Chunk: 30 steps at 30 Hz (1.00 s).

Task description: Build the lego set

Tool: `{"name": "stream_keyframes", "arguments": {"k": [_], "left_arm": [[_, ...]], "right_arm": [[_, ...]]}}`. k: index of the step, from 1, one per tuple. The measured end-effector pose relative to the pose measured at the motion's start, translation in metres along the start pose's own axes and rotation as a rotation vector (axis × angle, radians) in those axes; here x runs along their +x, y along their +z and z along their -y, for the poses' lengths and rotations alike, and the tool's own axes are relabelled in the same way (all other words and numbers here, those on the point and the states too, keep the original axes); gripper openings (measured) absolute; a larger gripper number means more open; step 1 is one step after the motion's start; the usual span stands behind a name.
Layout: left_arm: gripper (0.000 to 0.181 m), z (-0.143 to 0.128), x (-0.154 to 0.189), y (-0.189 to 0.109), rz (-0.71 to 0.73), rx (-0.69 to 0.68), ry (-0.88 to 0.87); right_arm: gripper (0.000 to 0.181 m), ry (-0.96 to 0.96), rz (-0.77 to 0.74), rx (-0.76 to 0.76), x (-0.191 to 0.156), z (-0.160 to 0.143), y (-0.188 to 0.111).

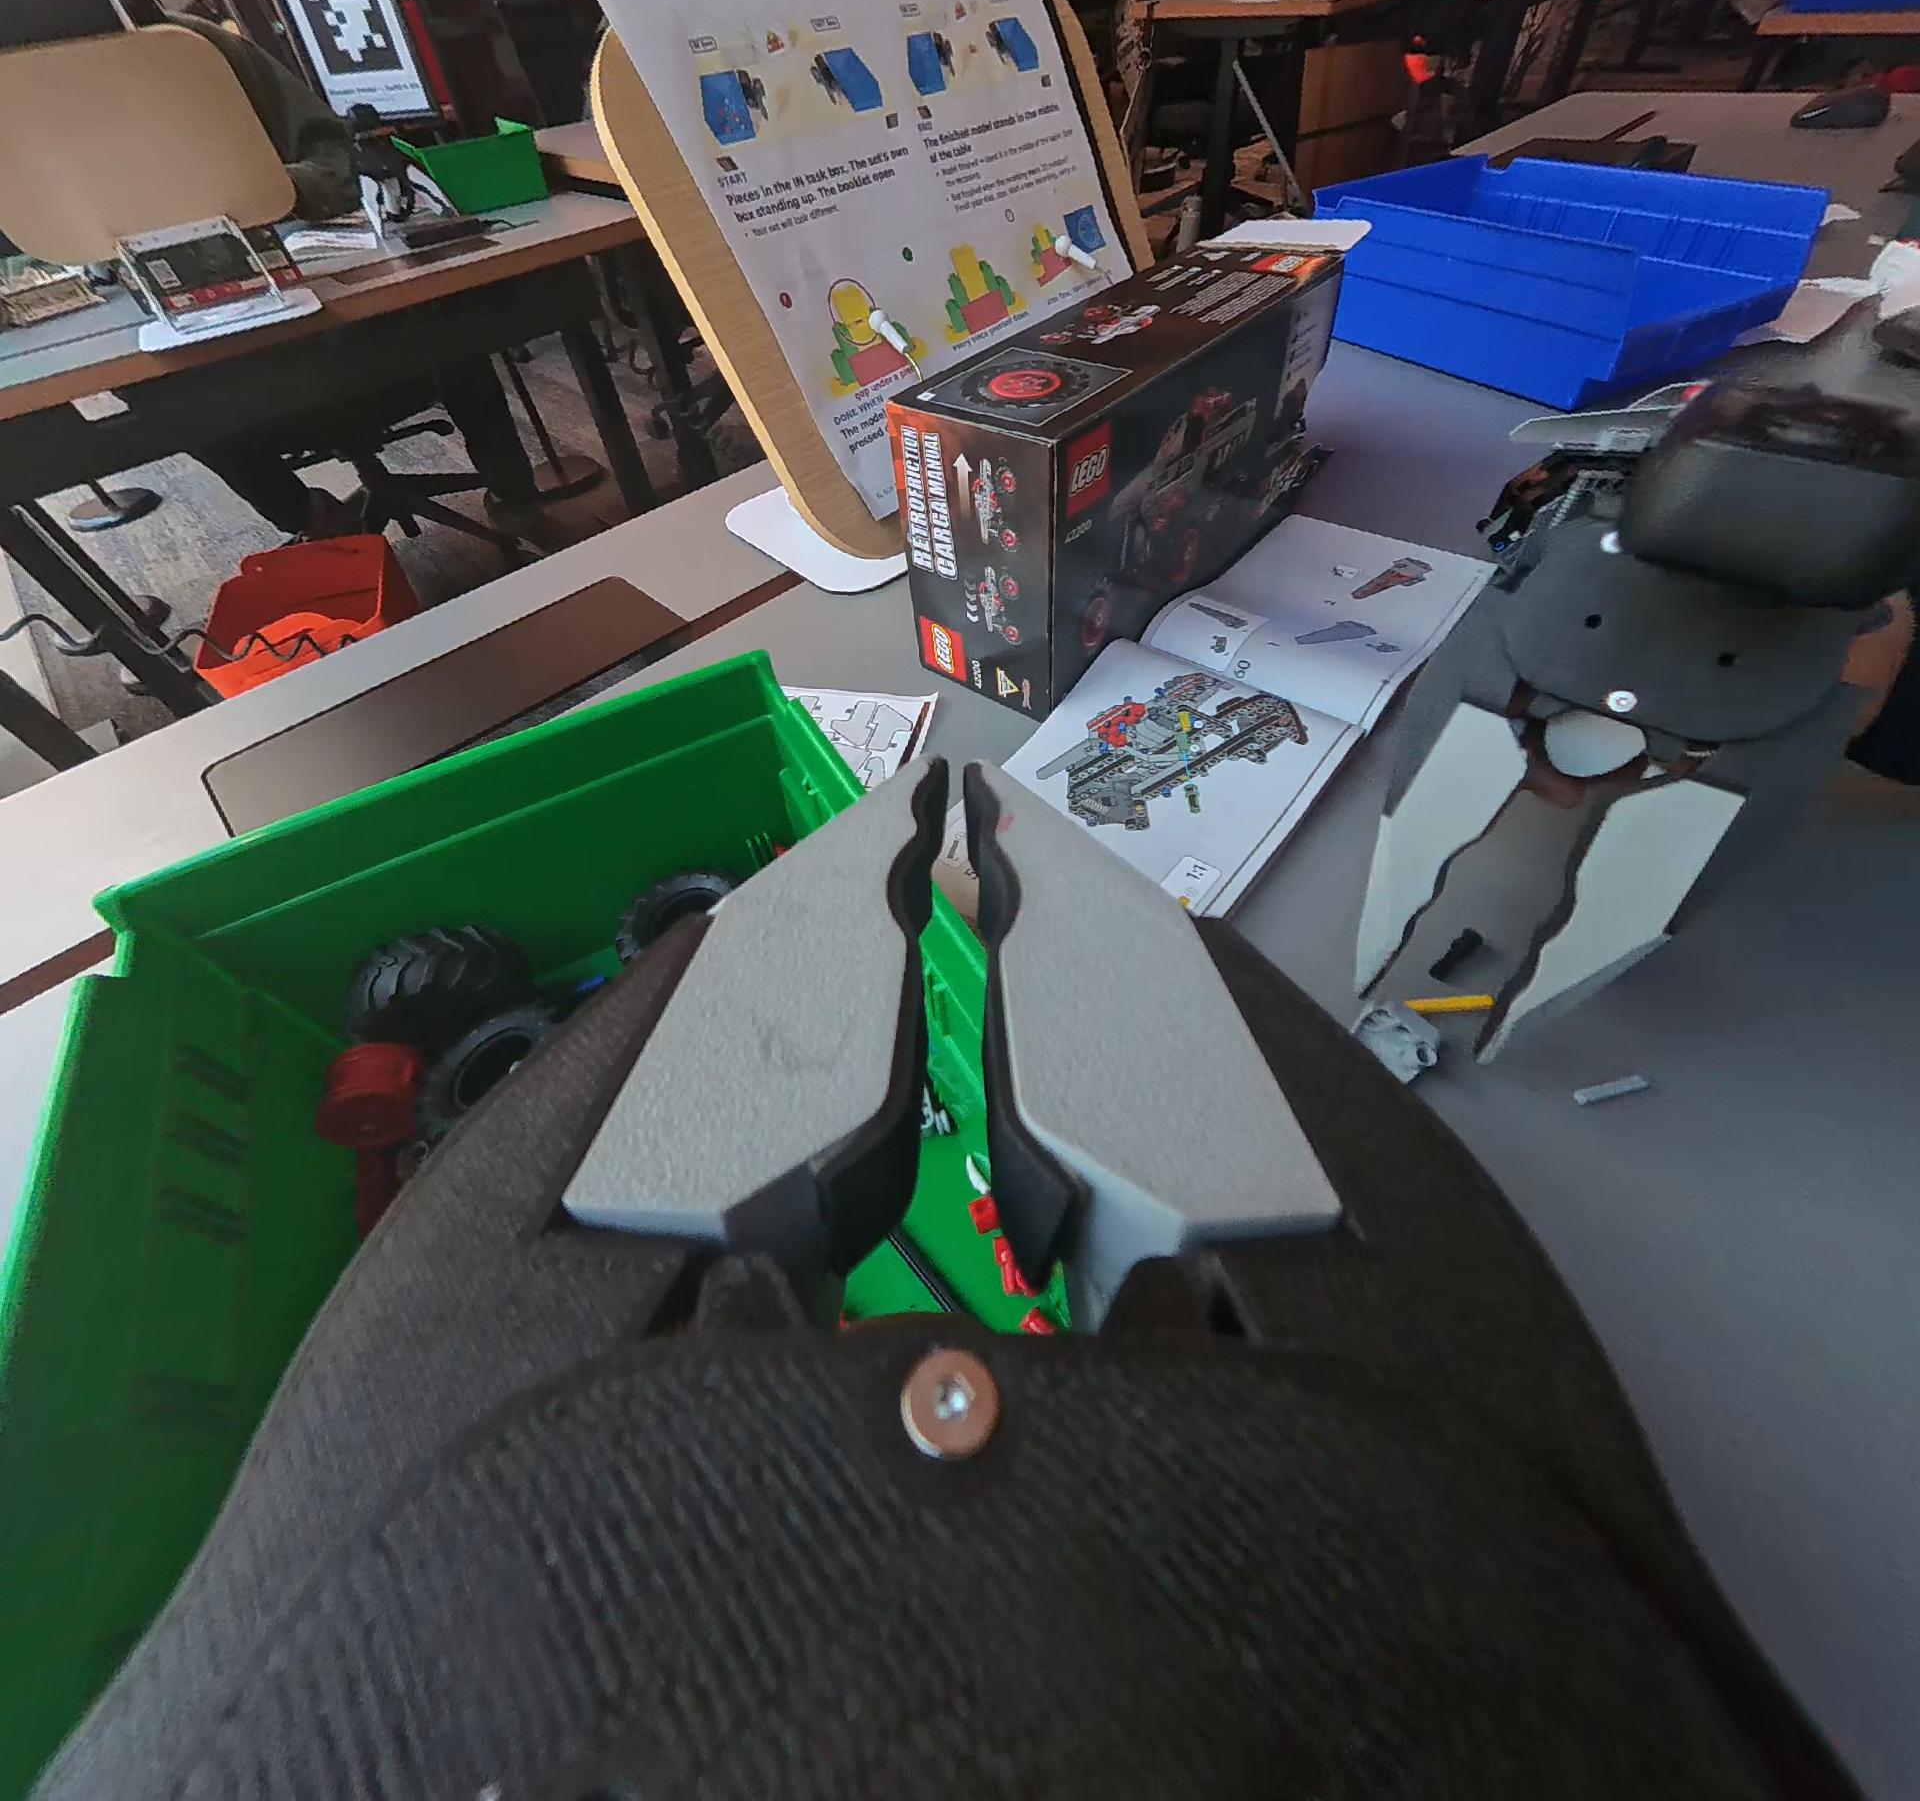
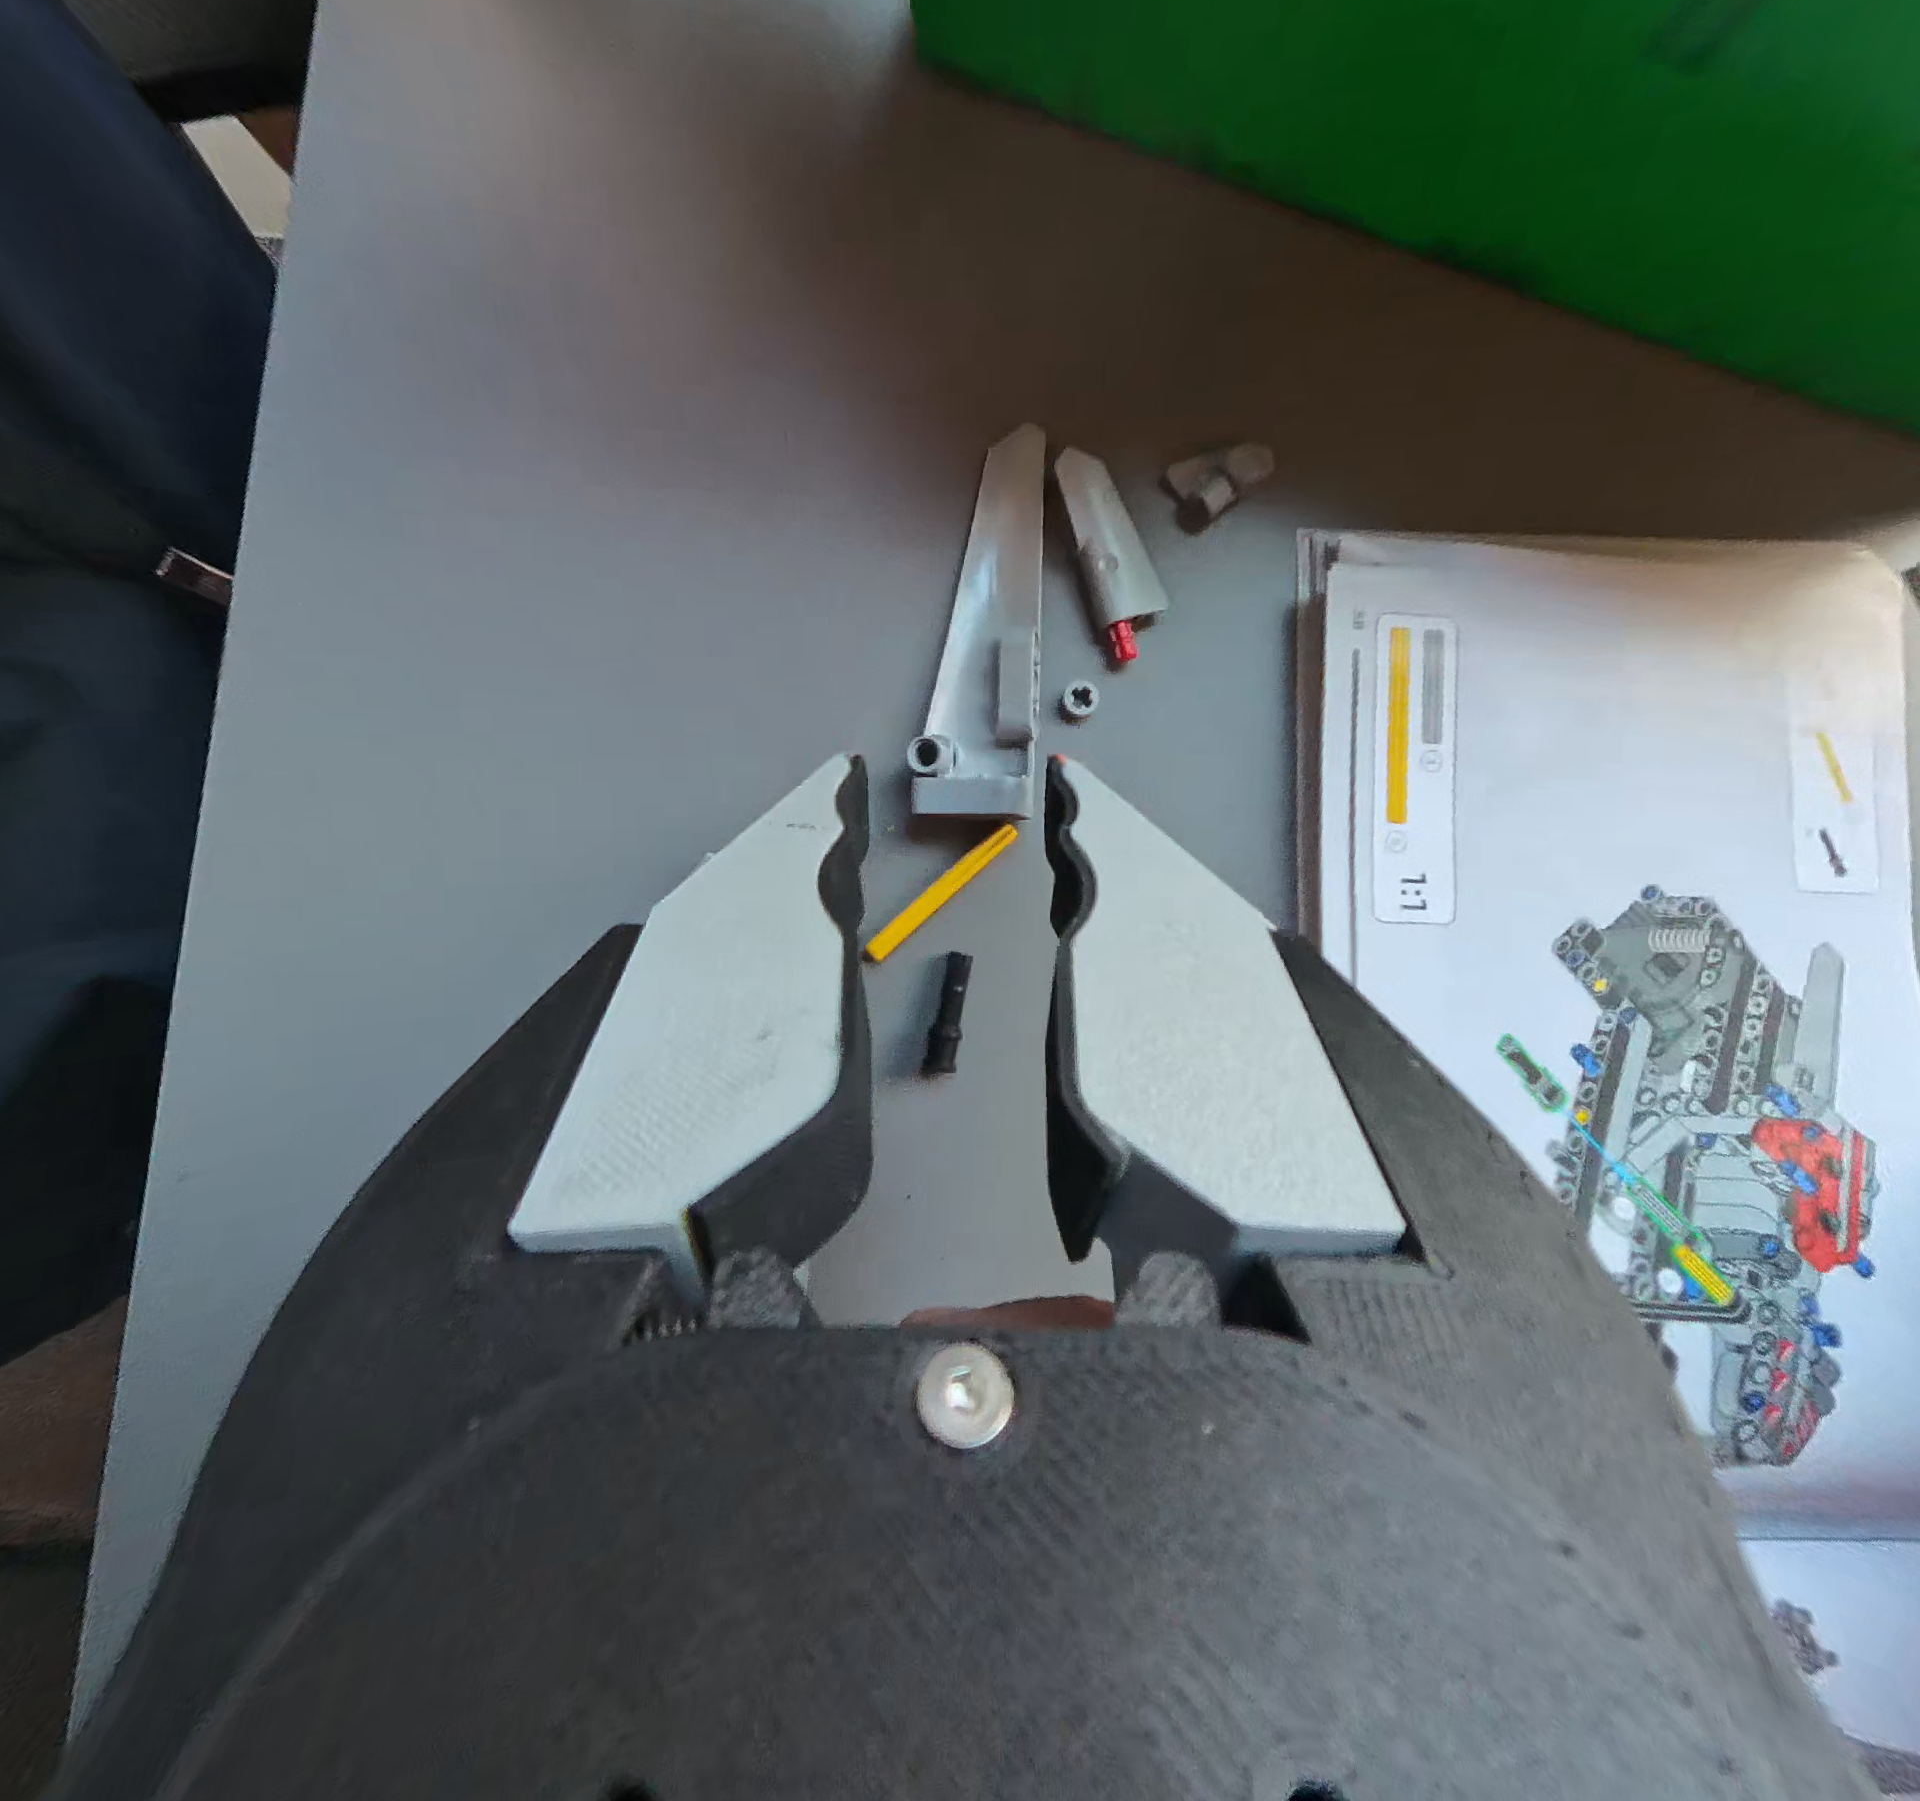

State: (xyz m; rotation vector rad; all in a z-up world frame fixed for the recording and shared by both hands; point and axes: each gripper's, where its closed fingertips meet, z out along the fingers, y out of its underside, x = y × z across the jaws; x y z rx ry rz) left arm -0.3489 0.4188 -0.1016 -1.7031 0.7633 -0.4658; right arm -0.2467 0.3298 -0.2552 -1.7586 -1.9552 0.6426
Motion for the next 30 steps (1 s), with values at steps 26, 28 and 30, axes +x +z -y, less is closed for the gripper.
{"name": "stream_keyframes", "arguments": {"k": [26,28,30], "left_arm": [[0.0,0.0,0.003,0.0,-0.014,0.0,-0.002],[0.001,-0.002,0.002,0.001,-0.012,-0.005,-0.002],[0.002,-0.004,0.002,0.003,-0.015,-0.015,-0.007]], "right_arm": [[0.026,-0.02,-0.115,-0.088,0.047,-0.021,-0.016],[0.027,0.007,-0.144,-0.073,0.048,-0.03,-0.023],[0.026,0.056,-0.159,-0.01,0.049,-0.034,-0.032]]}}
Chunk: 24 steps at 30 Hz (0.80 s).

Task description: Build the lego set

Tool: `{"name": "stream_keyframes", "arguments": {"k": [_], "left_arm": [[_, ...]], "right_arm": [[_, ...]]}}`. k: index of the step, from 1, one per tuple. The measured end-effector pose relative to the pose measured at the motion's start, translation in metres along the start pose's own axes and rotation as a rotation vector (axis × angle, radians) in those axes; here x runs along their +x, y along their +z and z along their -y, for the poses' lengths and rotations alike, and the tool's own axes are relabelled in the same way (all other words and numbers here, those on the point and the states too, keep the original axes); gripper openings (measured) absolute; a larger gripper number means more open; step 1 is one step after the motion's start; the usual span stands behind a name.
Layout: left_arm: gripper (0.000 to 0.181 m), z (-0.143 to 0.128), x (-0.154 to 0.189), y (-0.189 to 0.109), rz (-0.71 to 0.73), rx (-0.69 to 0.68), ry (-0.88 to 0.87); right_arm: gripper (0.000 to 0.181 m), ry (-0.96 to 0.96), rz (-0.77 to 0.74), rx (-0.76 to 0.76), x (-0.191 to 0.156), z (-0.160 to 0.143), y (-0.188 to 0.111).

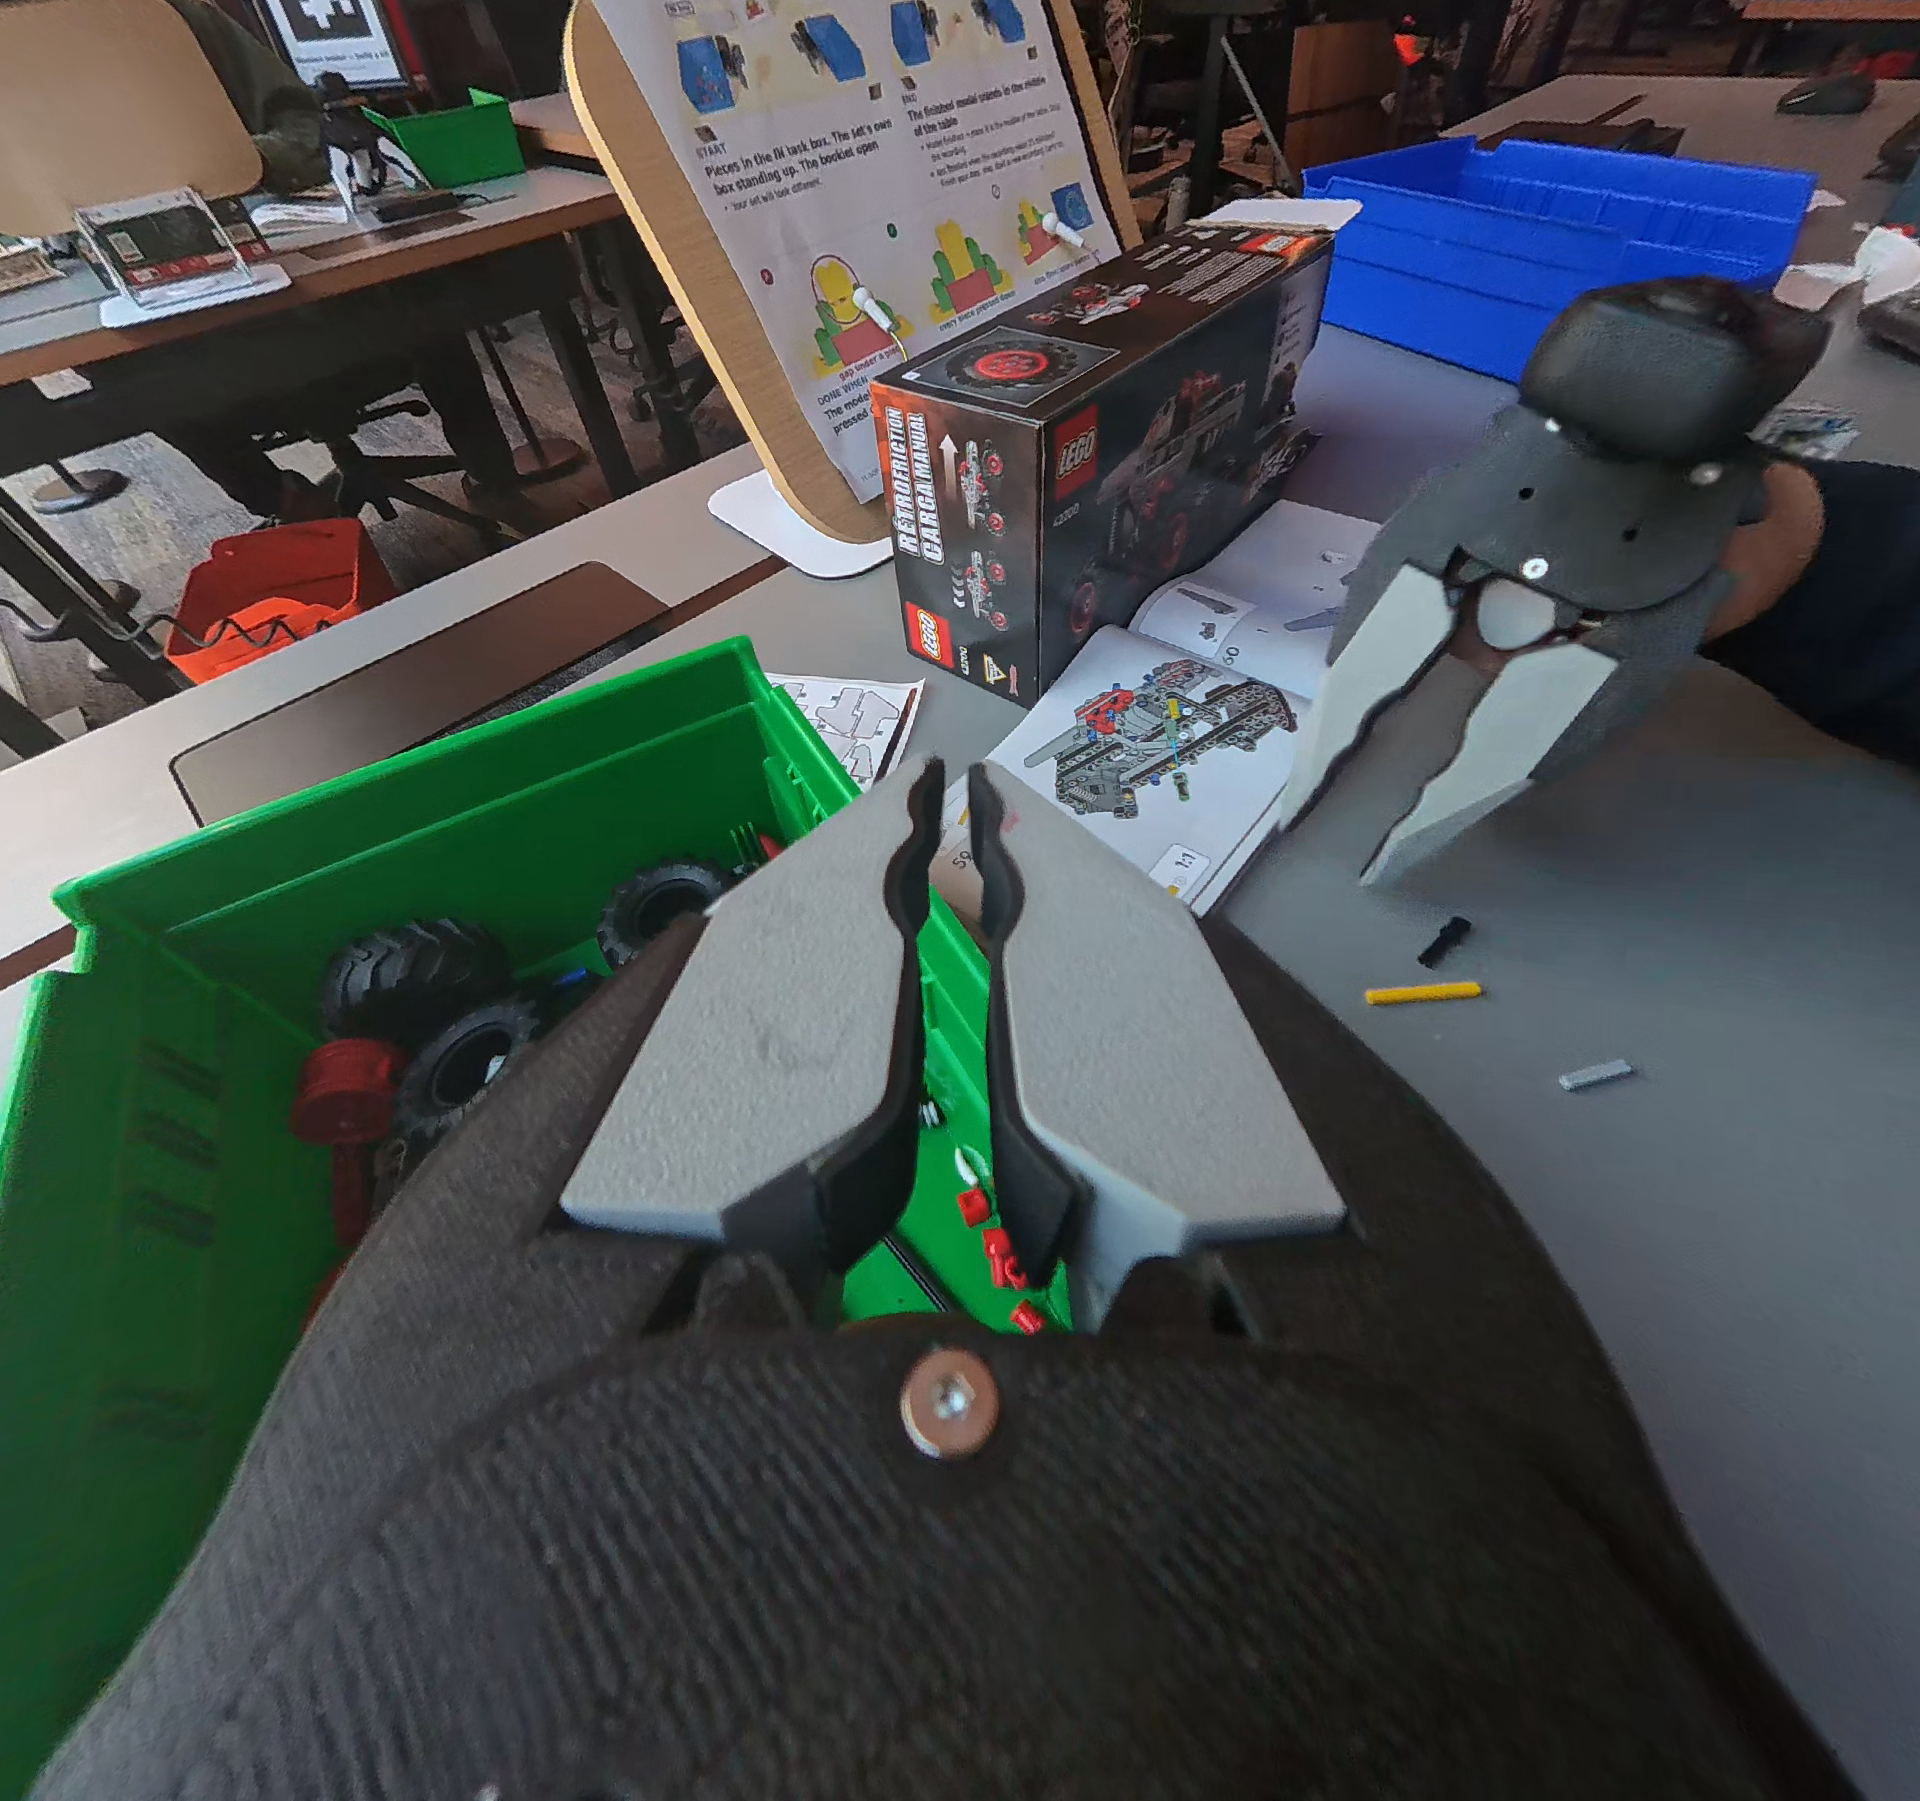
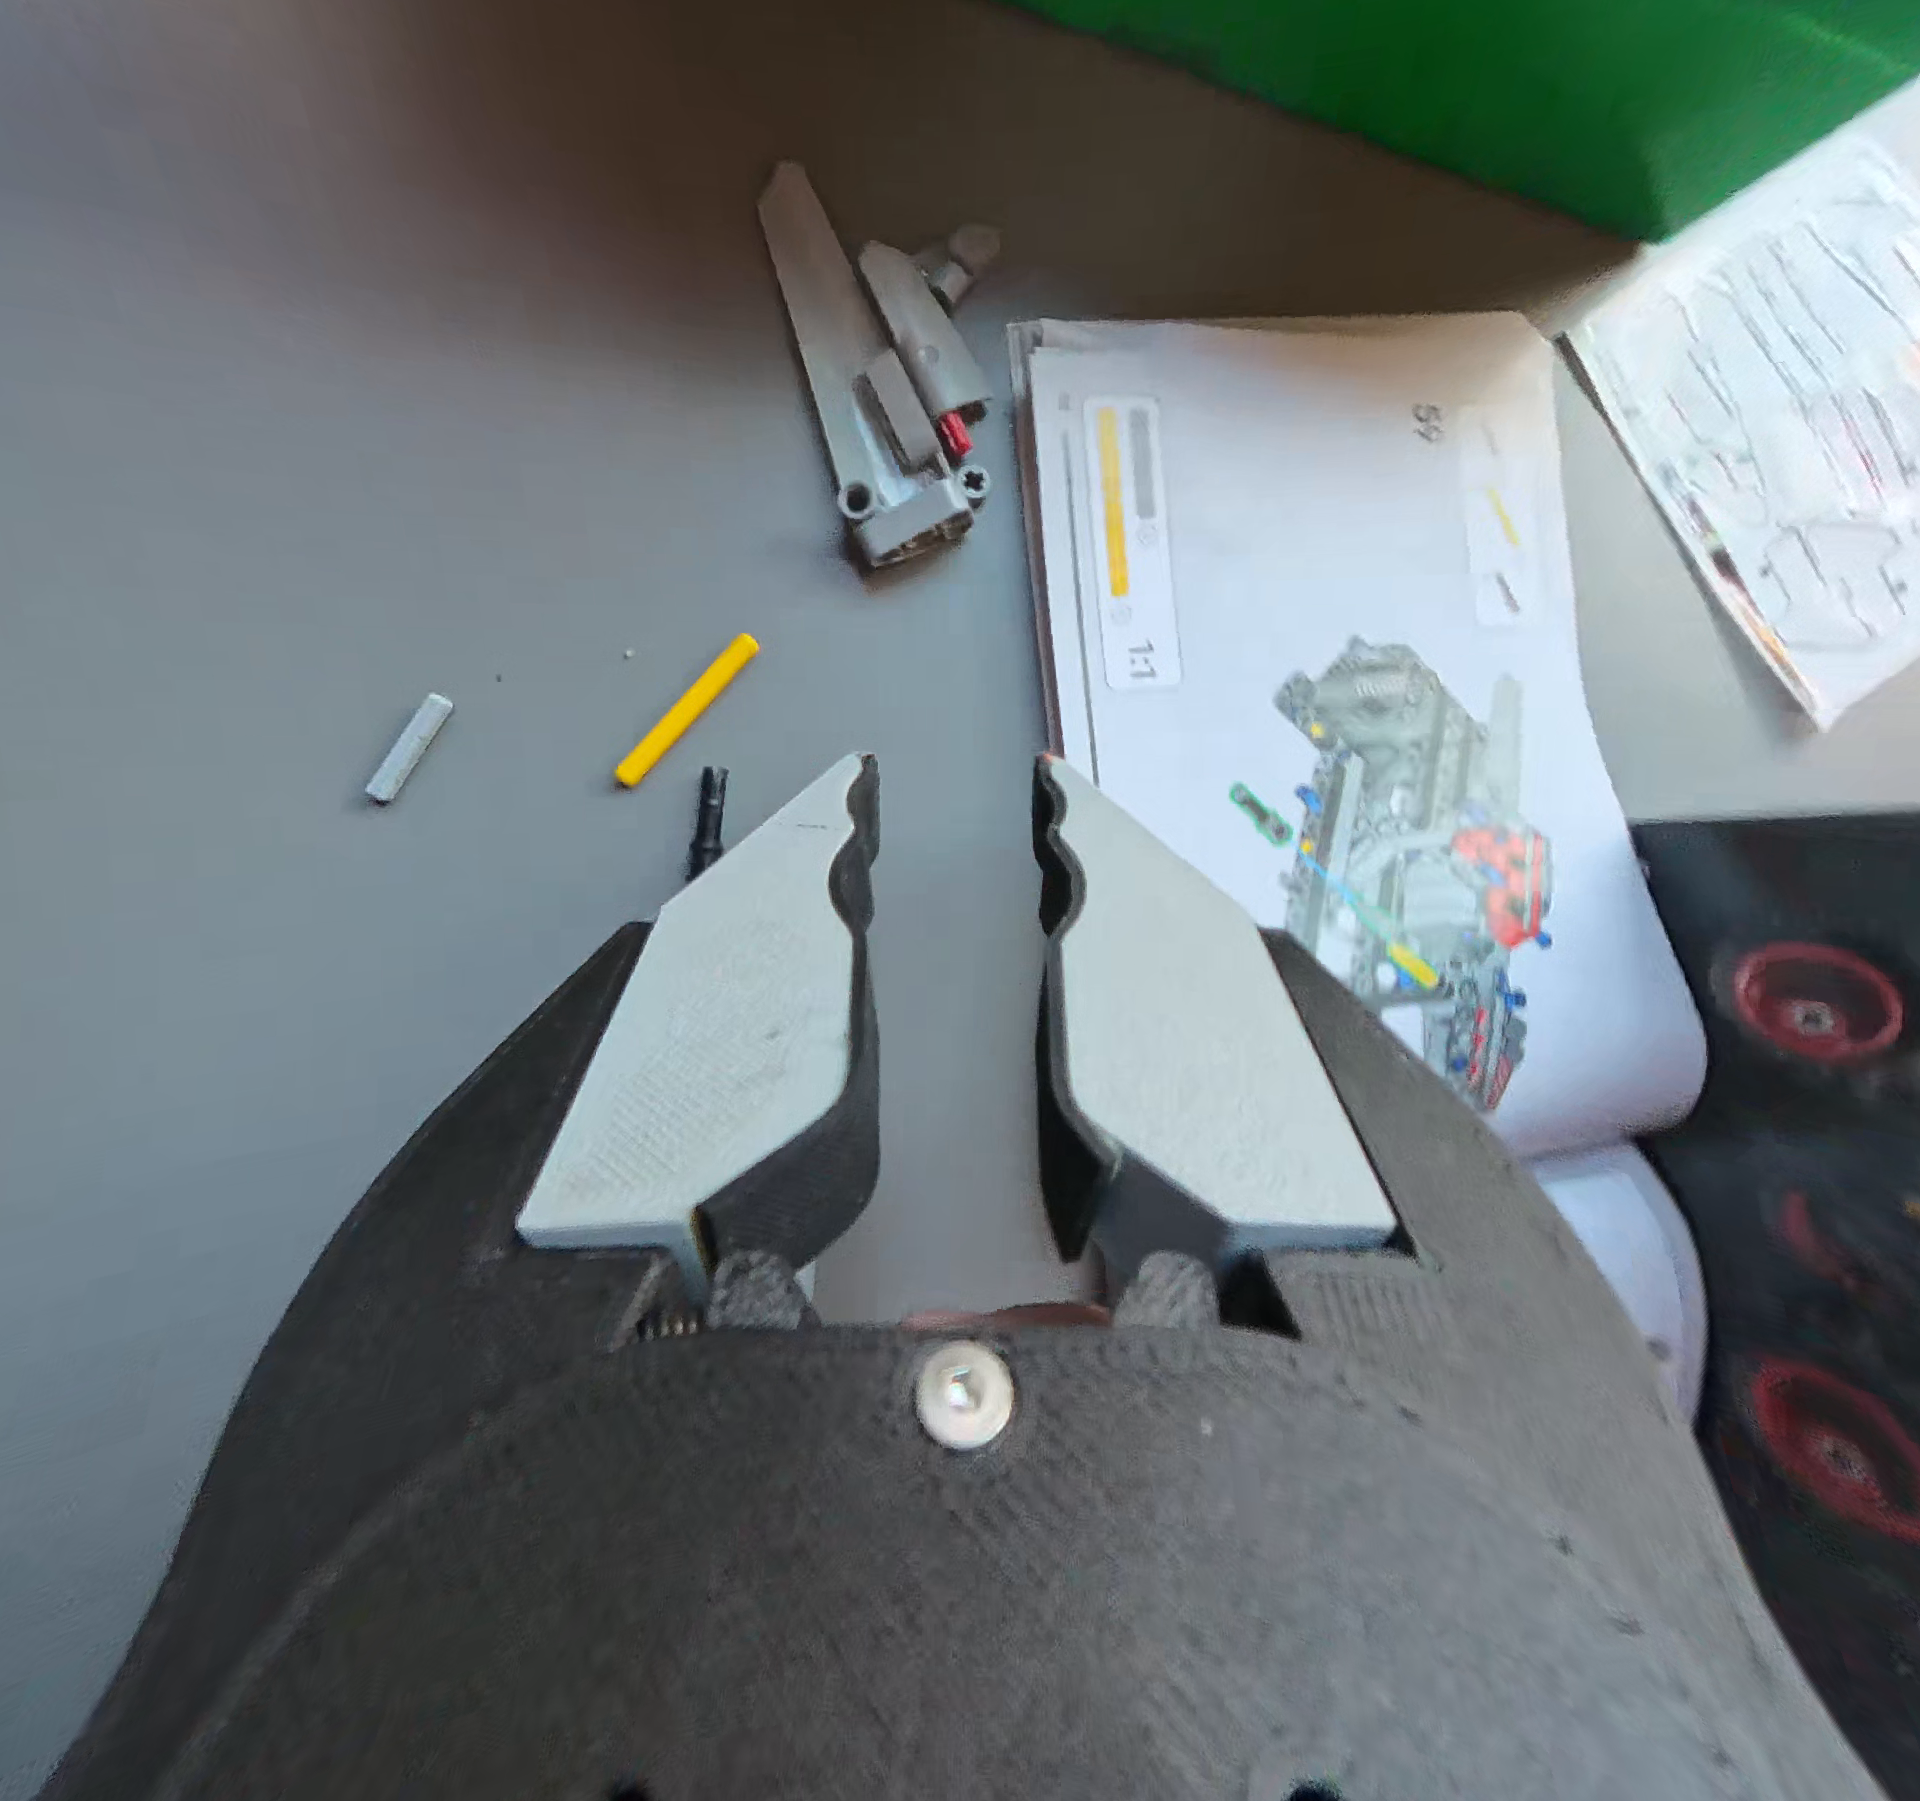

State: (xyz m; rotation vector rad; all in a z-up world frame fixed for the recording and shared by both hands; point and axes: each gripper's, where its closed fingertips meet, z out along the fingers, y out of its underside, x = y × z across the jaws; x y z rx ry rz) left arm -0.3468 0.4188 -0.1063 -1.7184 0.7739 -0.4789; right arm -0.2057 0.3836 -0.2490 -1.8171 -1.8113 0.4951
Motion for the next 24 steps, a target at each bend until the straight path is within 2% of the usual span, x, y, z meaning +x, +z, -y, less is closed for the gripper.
{"name": "stream_keyframes", "arguments": {"k": [5,9,14,18,24], "left_arm": [[0.009,-0.002,0.006,0.003,-0.011,-0.011,0.018],[0.016,-0.006,0.011,0.007,-0.015,-0.028,0.042],[0.023,-0.008,0.014,0.01,-0.005,-0.028,0.082],[0.023,-0.005,0.014,0.01,-0.001,-0.005,0.083],[0.024,-0.01,0.013,0.014,-0.012,-0.017,0.06]], "right_arm": [[0.025,0.133,-0.021,0.18,0.008,-0.006,-0.017],[0.022,0.195,-0.098,0.254,0.022,-0.009,-0.024],[0.013,0.222,-0.183,0.426,0.027,0.007,-0.046],[0.015,0.222,-0.285,0.522,0.036,0.014,-0.064],[0.024,0.25,-0.37,0.581,0.048,0.011,-0.083]]}}
